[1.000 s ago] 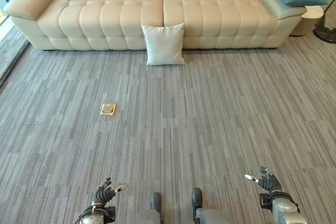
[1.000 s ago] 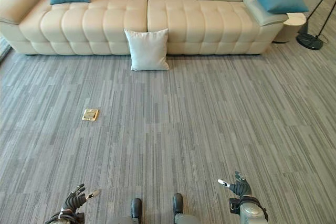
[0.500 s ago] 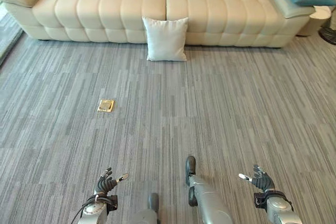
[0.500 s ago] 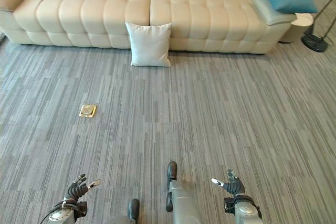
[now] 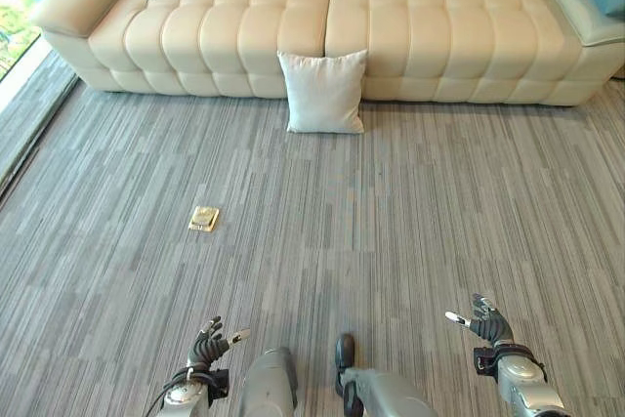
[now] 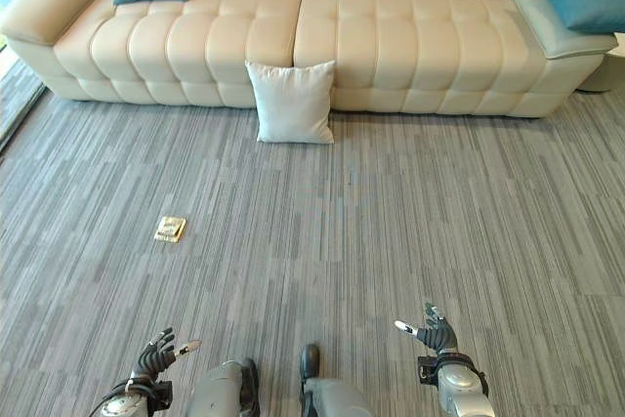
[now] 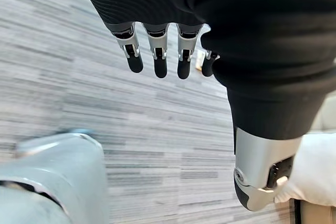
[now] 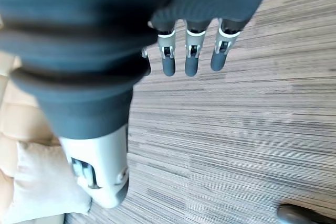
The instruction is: Pick up all the scattered cushions and arrange them neatly on the sofa.
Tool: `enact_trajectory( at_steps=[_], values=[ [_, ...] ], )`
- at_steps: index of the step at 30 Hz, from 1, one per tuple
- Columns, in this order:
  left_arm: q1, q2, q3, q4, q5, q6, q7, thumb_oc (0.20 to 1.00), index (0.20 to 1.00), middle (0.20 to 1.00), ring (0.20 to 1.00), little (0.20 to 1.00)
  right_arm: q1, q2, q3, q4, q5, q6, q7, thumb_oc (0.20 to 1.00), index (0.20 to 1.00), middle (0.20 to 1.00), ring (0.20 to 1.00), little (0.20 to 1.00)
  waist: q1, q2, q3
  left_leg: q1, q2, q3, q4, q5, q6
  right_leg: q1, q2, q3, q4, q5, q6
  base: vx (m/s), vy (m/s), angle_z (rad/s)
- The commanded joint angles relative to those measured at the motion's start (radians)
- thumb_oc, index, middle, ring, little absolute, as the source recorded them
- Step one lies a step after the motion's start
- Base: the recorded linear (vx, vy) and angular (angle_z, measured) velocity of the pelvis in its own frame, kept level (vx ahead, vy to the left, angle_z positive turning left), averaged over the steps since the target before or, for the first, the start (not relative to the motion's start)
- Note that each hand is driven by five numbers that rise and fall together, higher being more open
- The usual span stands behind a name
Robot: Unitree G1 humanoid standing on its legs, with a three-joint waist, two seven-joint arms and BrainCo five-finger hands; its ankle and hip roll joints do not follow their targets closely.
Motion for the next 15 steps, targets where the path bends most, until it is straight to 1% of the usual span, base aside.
enact_trajectory(
  at_steps=[1,4,5,6,7,8,9,10,11,12,13,14,15],
  values=[
    [0.01,0.039,0.01,-0.03,0.003,-0.025,0.012,1.0,1.0,1.0,1.0,1.0,0.015,-0.04,-0.035,-0.05,0.021,-0.026,-0.031,1.0,1.0,1.0,1.0,1.0,0.021,0.006,0.016,-0.028,-0.022,0.004,-0.033,0.088,0.015,0.042,-0.076,0.015,0.126,-0.181,0.118,0.45,0.053,-0.13],
    [0.014,0.034,0.012,-0.024,0.005,-0.021,0.012,1.0,1.0,1.0,1.0,1.0,0.026,-0.033,-0.041,-0.044,0.011,-0.021,-0.033,1.0,1.0,1.0,1.0,1.0,0.034,0.012,0.0,-0.068,-0.029,0.001,-0.153,0.124,0.01,0.116,-0.07,0.05,0.115,-0.223,0.126,0.48,0.101,-0.06],
    [0.015,0.032,0.013,-0.025,0.007,-0.02,0.01,1.0,1.0,1.0,1.0,1.0,0.028,-0.034,-0.046,-0.039,0.006,-0.019,-0.032,1.0,1.0,1.0,1.0,1.0,0.04,0.02,-0.015,-0.081,-0.023,0.004,-0.184,0.134,0.009,0.142,-0.065,0.069,0.11,-0.232,0.13,0.56,0.153,-0.01],
    [0.015,0.033,0.011,-0.025,0.01,-0.018,0.009,1.0,1.0,1.0,1.0,1.0,0.032,-0.032,-0.048,-0.037,0.001,-0.017,-0.031,1.0,1.0,1.0,1.0,1.0,0.043,0.019,-0.023,-0.08,-0.024,0.013,-0.197,0.143,0.011,0.158,-0.066,0.078,0.109,-0.238,0.132,0.58,0.172,-0.21],
    [0.013,0.033,0.009,-0.021,0.015,-0.018,0.009,1.0,1.0,1.0,1.0,1.0,0.035,-0.033,-0.053,-0.029,-0.001,-0.016,-0.031,1.0,1.0,1.0,1.0,1.0,0.047,0.017,-0.03,-0.089,-0.027,0.024,-0.198,0.155,0.012,0.18,-0.07,0.09,0.114,-0.248,0.135,0.61,0.2,-0.39],
    [0.013,0.035,0.008,-0.022,0.02,-0.017,0.009,1.0,1.0,1.0,1.0,1.0,0.035,-0.03,-0.056,-0.026,-0.003,-0.015,-0.032,1.0,1.0,1.0,1.0,1.0,0.049,0.009,-0.034,-0.112,-0.029,0.031,-0.169,0.158,0.013,0.21,-0.077,0.105,0.12,-0.257,0.139,0.91,0.331,-0.57],
    [0.016,0.044,0.007,-0.021,0.029,-0.013,0.004,1.0,1.0,1.0,1.0,1.0,0.046,-0.021,-0.057,-0.033,-0.014,-0.012,-0.021,1.0,1.0,1.0,1.0,1.0,0.057,-0.002,-0.055,-0.099,-0.038,0.015,-0.128,0.176,0.028,0.235,-0.094,0.122,0.15,-0.249,0.153,0.69,0.264,-0.44],
    [0.015,0.044,0.007,-0.021,0.029,-0.013,0.004,1.0,1.0,1.0,1.0,1.0,0.046,-0.021,-0.057,-0.033,-0.014,-0.012,-0.021,1.0,1.0,1.0,1.0,1.0,0.058,0.001,-0.057,-0.101,-0.035,0.015,-0.128,0.177,0.028,0.233,-0.091,0.123,0.15,-0.247,0.152,0.63,0.249,-0.42],
    [0.016,0.047,0.005,-0.018,0.034,-0.011,0.005,1.0,1.0,1.0,1.0,1.0,0.053,-0.012,-0.055,-0.03,-0.021,-0.012,-0.018,1.0,1.0,1.0,1.0,1.0,0.058,-0.015,-0.062,-0.109,-0.046,0.013,-0.09,0.188,0.034,0.23,-0.114,0.12,0.186,-0.207,0.167,0.36,0.168,-0.49],
    [0.011,0.053,0.003,-0.012,0.042,-0.011,0.007,1.0,1.0,1.0,1.0,1.0,0.052,-0.001,-0.051,-0.025,-0.024,-0.013,-0.016,1.0,1.0,1.0,1.0,1.0,0.066,-0.033,-0.075,-0.105,-0.056,0.025,-0.053,0.175,0.045,0.216,-0.143,0.117,0.235,-0.13,0.2,0.51,0.273,-0.36],
    [0.009,0.056,0.002,-0.013,0.04,-0.009,0.008,1.0,1.0,1.0,1.0,1.0,0.045,0.006,-0.044,-0.021,-0.03,-0.012,-0.011,1.0,1.0,1.0,1.0,1.0,0.073,-0.045,-0.075,-0.097,-0.057,0.039,-0.032,0.156,0.058,0.179,-0.169,0.117,0.322,-0.025,0.226,0.62,0.363,-0.3],
    [-0.007,0.075,0.003,-0.025,0.03,-0.008,0.014,1.0,1.0,1.0,1.0,1.0,0.027,0.024,-0.023,-0.031,-0.03,-0.013,-0.006,1.0,1.0,1.0,1.0,1.0,0.07,-0.062,-0.054,-0.042,-0.052,0.054,-0.014,0.102,0.088,0.088,-0.214,0.099,0.522,0.137,0.248,0.44,0.269,-0.19],
    [-0.007,0.075,0.003,-0.025,0.03,-0.008,0.014,1.0,1.0,1.0,1.0,1.0,0.027,0.024,-0.023,-0.031,-0.03,-0.013,-0.006,1.0,1.0,1.0,1.0,1.0,0.07,-0.063,-0.053,-0.041,-0.052,0.055,-0.013,0.101,0.088,0.087,-0.215,0.1,0.523,0.137,0.249,0.45,0.248,-0.62]
  ],
)
